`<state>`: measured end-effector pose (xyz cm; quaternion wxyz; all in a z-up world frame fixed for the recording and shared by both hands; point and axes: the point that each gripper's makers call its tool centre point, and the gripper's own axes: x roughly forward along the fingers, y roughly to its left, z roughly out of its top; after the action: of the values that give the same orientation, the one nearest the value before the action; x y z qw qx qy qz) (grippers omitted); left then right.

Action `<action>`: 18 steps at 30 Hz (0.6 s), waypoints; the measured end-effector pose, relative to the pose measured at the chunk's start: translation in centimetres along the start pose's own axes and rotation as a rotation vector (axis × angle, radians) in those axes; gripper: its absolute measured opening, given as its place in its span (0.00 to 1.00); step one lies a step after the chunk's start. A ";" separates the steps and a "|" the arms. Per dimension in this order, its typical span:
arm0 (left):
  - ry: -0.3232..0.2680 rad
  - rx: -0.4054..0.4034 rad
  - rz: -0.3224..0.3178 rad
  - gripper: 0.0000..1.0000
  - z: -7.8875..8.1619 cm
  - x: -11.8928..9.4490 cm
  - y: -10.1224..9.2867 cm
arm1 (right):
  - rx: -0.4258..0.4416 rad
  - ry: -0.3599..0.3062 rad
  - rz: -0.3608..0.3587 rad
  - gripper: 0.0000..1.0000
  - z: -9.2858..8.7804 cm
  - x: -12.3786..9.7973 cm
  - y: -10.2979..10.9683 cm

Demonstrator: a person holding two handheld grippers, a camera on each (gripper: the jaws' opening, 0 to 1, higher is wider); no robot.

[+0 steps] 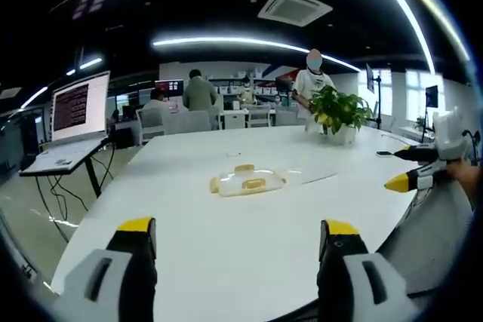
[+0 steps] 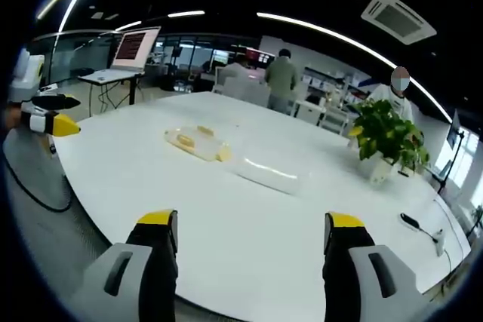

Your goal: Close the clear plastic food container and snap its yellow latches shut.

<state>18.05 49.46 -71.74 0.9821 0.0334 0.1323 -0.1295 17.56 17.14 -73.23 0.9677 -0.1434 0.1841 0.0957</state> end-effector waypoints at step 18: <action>-0.032 0.004 0.022 0.85 0.6 -0.2 0.3 | -0.009 -0.015 0.031 0.76 0.3 -0.1 0.6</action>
<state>18.08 49.71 -71.07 0.9855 0.0346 0.1157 -0.1192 17.42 17.78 -73.05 0.9668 -0.1440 0.1784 0.1126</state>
